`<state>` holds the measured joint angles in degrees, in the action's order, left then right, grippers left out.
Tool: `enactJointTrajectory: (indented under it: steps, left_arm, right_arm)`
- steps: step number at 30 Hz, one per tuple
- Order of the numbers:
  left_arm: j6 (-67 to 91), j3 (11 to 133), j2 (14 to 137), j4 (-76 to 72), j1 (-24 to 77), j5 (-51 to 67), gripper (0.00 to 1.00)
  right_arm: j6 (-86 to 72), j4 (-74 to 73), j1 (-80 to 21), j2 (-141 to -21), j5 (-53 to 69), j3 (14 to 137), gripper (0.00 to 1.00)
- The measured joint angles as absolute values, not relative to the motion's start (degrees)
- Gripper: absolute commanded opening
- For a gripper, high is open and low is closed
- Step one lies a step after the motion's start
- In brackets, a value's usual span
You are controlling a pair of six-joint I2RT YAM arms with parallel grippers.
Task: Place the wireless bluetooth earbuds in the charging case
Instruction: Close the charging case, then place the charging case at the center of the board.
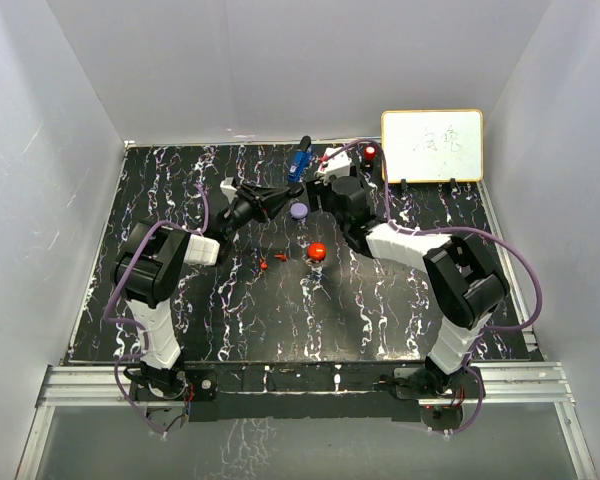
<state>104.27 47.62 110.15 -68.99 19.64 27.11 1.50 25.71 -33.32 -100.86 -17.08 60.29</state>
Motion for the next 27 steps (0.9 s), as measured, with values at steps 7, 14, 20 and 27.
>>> enactJointTrajectory:
  steps: [7, 14, 20, 27]
  left_arm:
    - [102.94, 46.19, 109.97, -67.94, 16.93, 29.71, 0.00]
    - [89.54, 45.80, 105.47, -51.86, 5.87, 30.74, 0.00]
    - [75.59, 53.52, 105.03, -34.35, 5.08, 30.06, 0.00]
    - [64.90, 61.12, 108.86, -22.59, 5.48, 29.54, 0.00]
  right_arm:
    - [0.16, 22.76, -32.71, -97.32, -18.20, 58.11, 0.72]
    - [-2.79, 16.78, -32.12, -89.08, -16.34, 57.74, 0.73]
    - [-4.51, 13.87, -32.10, -85.36, -13.08, 57.74, 0.72]
    - [-5.93, 5.78, -32.10, -86.11, -6.59, 58.94, 0.73]
